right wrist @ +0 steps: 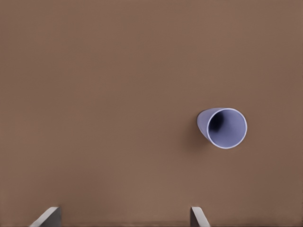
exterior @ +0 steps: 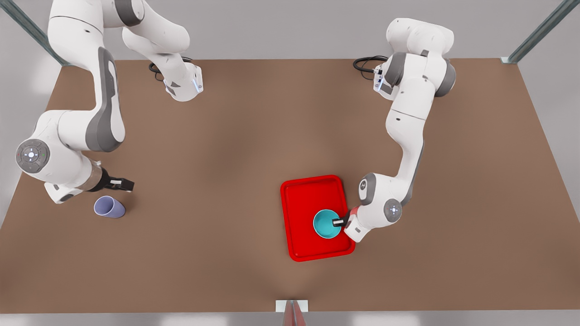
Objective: Place the bowl on the tray with the left arm and the cup on the tray with the right arm
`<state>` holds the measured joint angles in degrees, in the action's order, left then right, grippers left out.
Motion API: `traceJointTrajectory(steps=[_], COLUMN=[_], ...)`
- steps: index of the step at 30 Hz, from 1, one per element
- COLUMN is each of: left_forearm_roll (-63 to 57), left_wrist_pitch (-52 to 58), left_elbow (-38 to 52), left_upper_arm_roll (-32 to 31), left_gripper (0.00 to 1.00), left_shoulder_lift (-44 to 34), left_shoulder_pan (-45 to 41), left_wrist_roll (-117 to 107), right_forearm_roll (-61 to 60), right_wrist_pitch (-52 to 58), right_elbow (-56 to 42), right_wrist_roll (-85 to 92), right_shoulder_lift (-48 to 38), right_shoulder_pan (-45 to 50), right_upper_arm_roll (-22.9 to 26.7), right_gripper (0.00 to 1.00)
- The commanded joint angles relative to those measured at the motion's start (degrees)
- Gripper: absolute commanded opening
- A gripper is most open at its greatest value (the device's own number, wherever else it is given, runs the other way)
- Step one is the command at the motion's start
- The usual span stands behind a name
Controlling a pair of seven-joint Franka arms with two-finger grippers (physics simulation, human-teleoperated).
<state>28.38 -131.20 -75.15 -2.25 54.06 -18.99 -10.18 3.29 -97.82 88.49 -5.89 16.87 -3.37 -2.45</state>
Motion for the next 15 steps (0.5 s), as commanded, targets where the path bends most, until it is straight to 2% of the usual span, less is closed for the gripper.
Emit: traceJointTrajectory(steps=[1,6,11,15], left_forearm_roll=[2.1,1.6,-3.8,-9.0], left_wrist_pitch=[0.1,1.0,8.4,19.8], left_elbow=[0.0,0.1,5.5,7.9], left_upper_arm_roll=[0.0,0.7,3.3,11.1], left_gripper=[1.00,1.00,1.00,1.00], left_shoulder_lift=[-0.1,-2.6,-4.2,-9.8], left_shoulder_pan=[0.0,0.2,0.9,0.9], left_wrist_roll=[-0.4,-0.5,-0.5,1.0], right_forearm_roll=[0.0,0.0,0.0,0.0], right_wrist_pitch=[0.3,-6.0,-11.1,-14.4], right_elbow=[0.0,2.6,3.3,3.1], right_wrist_roll=[0.3,1.1,7.0,10.3], right_shoulder_lift=[0.0,3.1,7.9,12.0], right_shoulder_pan=[-0.1,-1.2,-1.9,-1.9], right_upper_arm_roll=[0.3,0.9,4.6,6.3], right_gripper=[1.00,1.00,1.00,1.00])
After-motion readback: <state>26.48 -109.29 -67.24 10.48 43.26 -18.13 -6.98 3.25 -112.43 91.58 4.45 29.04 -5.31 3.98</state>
